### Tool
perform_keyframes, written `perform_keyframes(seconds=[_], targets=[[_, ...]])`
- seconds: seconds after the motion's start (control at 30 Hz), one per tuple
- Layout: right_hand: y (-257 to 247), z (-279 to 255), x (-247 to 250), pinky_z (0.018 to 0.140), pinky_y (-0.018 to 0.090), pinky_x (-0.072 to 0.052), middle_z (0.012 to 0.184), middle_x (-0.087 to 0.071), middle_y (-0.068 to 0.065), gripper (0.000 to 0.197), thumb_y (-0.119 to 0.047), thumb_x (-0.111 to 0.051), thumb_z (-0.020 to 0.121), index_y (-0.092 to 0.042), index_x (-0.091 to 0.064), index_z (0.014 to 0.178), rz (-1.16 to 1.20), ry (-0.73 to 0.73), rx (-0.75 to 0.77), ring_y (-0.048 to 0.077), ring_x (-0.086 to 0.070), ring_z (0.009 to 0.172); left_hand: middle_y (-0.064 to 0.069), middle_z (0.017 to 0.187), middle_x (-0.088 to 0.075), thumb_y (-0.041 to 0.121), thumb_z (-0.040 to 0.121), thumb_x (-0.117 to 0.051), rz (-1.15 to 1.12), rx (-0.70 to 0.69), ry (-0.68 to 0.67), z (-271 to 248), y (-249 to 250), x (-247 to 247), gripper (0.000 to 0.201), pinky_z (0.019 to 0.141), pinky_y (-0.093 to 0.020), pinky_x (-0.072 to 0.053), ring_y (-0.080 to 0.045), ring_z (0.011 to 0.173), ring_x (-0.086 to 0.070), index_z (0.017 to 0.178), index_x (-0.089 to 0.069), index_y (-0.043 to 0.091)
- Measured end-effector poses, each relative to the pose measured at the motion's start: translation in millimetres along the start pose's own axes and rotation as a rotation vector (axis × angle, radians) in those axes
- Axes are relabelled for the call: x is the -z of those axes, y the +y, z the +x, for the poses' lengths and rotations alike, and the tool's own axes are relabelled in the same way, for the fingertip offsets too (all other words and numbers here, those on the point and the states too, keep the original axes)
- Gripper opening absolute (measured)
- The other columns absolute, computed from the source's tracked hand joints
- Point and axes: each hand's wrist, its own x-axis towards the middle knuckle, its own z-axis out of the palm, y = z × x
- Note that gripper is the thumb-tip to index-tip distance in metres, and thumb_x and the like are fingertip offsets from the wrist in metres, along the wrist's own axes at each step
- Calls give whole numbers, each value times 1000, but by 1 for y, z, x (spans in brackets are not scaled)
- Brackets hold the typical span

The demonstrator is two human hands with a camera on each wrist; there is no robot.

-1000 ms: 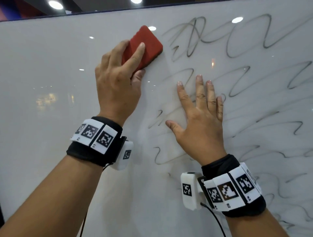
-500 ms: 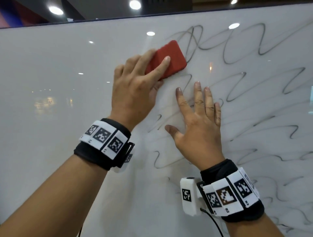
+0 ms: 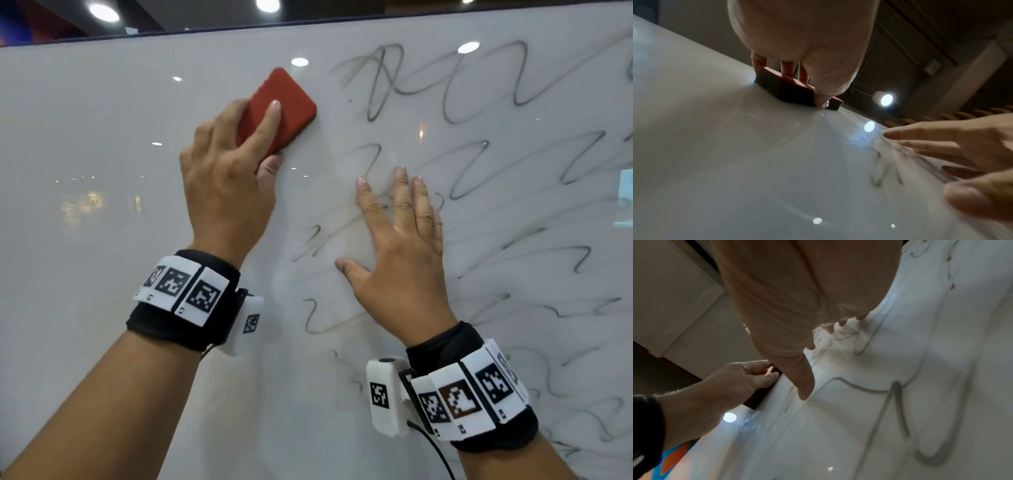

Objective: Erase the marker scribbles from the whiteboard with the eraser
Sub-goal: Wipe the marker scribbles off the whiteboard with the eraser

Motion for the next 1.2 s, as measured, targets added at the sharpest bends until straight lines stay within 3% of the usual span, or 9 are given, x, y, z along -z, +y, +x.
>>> perform_keyframes(seconds=[0.17, 0.4, 0.5, 0.57, 0.7, 0.83, 1.0, 1.13, 1.2], targets=[[1, -2, -2, 121, 44, 8, 165, 16, 5, 100, -51, -69, 84, -38, -2, 157, -19, 9, -27, 25, 19, 150, -7, 142, -51, 28, 94, -62, 49, -272, -20, -40, 9, -6, 50, 91, -44, -39, -29, 121, -48, 143, -51, 28], [3, -5, -3, 122, 45, 5, 165, 13, 3, 98, -49, -70, 84, -39, -5, 156, 23, 11, -44, 24, 16, 151, -4, 143, -51, 27, 90, -62, 3, -55, 25, -62, 27, -11, 52, 91, -46, -40, -28, 121, -48, 141, -53, 31], [6, -11, -7, 123, 45, 3, 166, 10, 3, 98, -47, -71, 83, -38, -7, 157, 16, 15, -43, 23, 14, 152, -7, 141, -53, 25, 92, -64, 37, -178, -4, -90, 27, -12, 51, 88, -45, -40, -28, 118, -48, 141, -54, 29], [7, -18, -10, 122, 45, 4, 166, 9, 3, 98, -47, -72, 83, -38, -7, 157, 23, 16, -51, 23, 13, 152, -8, 141, -53, 25, 92, -64, 55, -182, -3, -93, 17, -9, 51, 88, -45, -39, -28, 118, -47, 141, -53, 29], [8, -23, -12, 122, 45, 4, 166, 9, 3, 100, -47, -72, 82, -38, -7, 157, 18, 10, -46, 24, 13, 152, -6, 143, -51, 27, 90, -60, 6, 87, 35, -84, 15, -6, 52, 91, -46, -39, -29, 119, -44, 142, -52, 31], [13, -38, -14, 122, 45, 2, 166, 10, 4, 103, -44, -76, 80, -37, -8, 157, 8, -8, -68, 24, 13, 152, -9, 140, -54, 21, 92, -65, 48, -194, -2, -117, 14, -8, 49, 87, -46, -41, -30, 115, -50, 139, -56, 28], [13, -68, -29, 120, 46, 3, 165, 11, 9, 106, -43, -78, 78, -35, -9, 158, 16, -1, -128, 26, 14, 151, -10, 139, -54, 22, 91, -66, 7, 0, 48, -122, 16, -10, 48, 90, -45, -40, -29, 118, -47, 138, -57, 27], [15, -67, -31, 121, 45, 3, 165, 12, 6, 105, -44, -78, 78, -36, -9, 158, 23, 2, -127, 24, 15, 151, -10, 140, -55, 22, 95, -63, 45, -254, -6, -142, 25, -13, 43, 90, -46, -42, -30, 117, -53, 138, -58, 27], [16, -68, -31, 121, 44, 3, 165, 12, 6, 105, -45, -77, 78, -37, -9, 157, 28, 8, -129, 23, 15, 151, -9, 140, -55, 24, 95, -64, 52, -217, 5, -140, 23, -13, 45, 90, -46, -41, -30, 117, -52, 139, -57, 28]])
